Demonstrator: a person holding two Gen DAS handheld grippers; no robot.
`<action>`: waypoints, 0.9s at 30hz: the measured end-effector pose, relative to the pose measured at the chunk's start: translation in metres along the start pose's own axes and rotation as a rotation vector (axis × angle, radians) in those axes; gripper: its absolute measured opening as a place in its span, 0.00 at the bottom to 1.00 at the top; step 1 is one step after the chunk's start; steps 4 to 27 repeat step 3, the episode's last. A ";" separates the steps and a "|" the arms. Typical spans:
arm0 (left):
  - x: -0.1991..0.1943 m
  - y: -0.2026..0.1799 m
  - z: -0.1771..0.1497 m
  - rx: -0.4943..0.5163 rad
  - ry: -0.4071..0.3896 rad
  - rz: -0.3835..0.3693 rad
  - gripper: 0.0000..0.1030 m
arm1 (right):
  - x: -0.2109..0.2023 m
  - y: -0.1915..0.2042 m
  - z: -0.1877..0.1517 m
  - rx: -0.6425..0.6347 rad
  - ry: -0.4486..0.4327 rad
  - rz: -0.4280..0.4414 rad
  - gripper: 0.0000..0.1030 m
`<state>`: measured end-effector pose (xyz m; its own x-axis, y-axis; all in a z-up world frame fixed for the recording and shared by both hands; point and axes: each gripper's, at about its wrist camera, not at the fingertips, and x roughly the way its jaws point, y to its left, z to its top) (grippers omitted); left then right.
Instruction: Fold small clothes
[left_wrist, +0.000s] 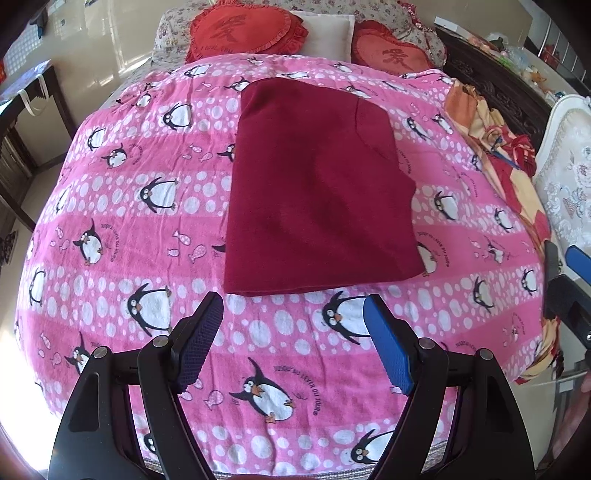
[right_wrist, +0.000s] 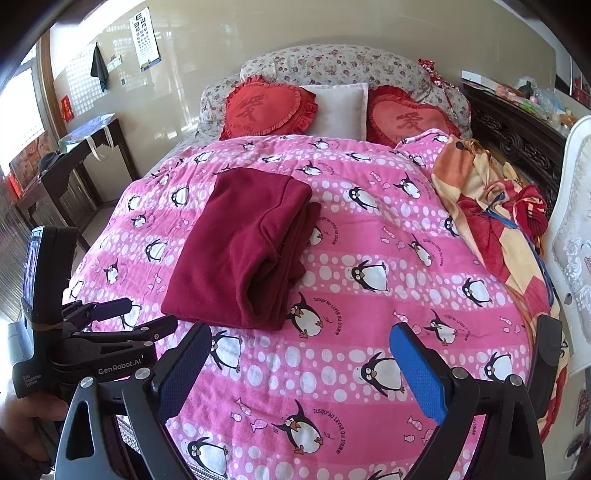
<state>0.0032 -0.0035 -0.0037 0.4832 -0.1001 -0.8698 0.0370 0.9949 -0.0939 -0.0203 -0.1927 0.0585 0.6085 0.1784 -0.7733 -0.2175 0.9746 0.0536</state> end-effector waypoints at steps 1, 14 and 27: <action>-0.001 -0.001 0.000 0.006 -0.008 0.002 0.77 | 0.000 0.001 0.000 -0.004 -0.001 0.002 0.93; -0.003 -0.003 -0.001 0.020 -0.021 -0.002 0.77 | 0.000 0.003 0.000 -0.007 -0.001 -0.001 0.93; -0.003 -0.003 -0.001 0.020 -0.021 -0.002 0.77 | 0.000 0.003 0.000 -0.007 -0.001 -0.001 0.93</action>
